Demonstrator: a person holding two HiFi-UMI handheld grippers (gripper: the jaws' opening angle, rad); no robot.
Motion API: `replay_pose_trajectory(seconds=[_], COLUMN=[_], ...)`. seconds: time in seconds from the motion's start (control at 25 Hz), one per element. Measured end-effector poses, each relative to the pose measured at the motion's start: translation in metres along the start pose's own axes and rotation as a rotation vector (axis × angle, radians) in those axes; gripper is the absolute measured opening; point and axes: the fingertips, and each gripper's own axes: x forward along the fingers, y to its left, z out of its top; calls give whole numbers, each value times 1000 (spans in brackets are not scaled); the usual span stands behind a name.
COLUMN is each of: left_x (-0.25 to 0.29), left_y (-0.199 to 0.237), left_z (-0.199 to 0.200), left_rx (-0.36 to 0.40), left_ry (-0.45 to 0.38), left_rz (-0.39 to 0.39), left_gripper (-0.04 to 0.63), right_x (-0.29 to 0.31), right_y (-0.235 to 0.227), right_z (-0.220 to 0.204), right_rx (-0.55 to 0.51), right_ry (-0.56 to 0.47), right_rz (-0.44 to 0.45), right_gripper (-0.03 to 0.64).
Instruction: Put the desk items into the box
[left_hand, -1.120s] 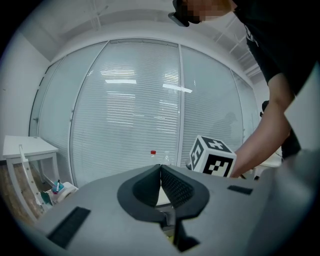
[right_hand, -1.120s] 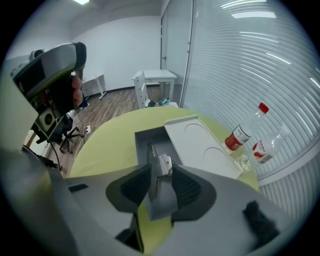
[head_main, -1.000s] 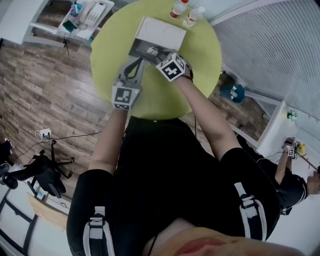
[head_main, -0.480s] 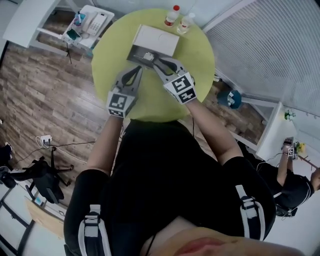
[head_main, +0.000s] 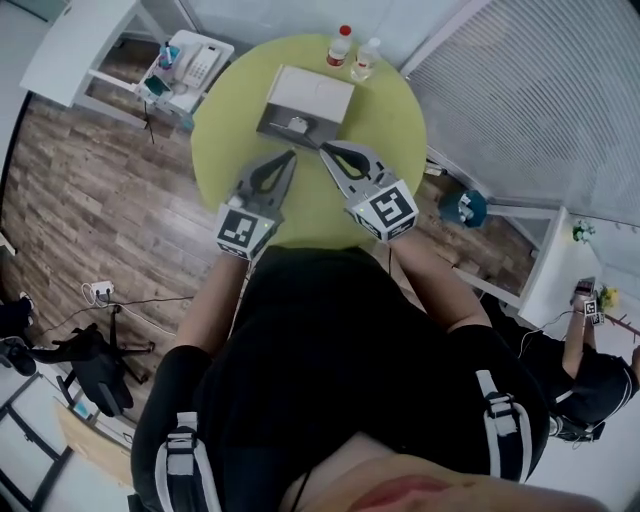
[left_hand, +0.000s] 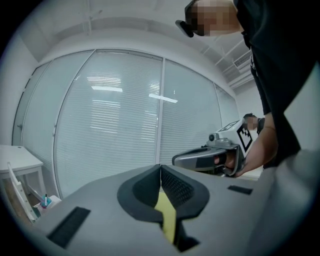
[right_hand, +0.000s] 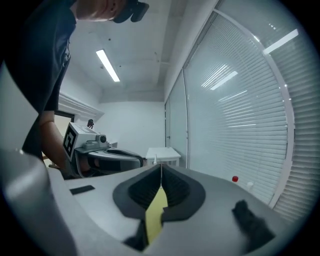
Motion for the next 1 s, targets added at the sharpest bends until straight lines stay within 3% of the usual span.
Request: replay_pose_trajectory(seconds=[0.36,1.0], left_x=[2,4], left_y=[-19,-25], left_z=[22,28], left_rx=[16,19], left_ry=[-27,-61], left_rz=[-41,-48], left_gripper=[14,14], right_x=[-24,-27], right_y=[8,11], right_z=[25,23], right_rx=[-36,-37], right_ry=[-107,-107], right_rz=[31,44], right_gripper=[17,17])
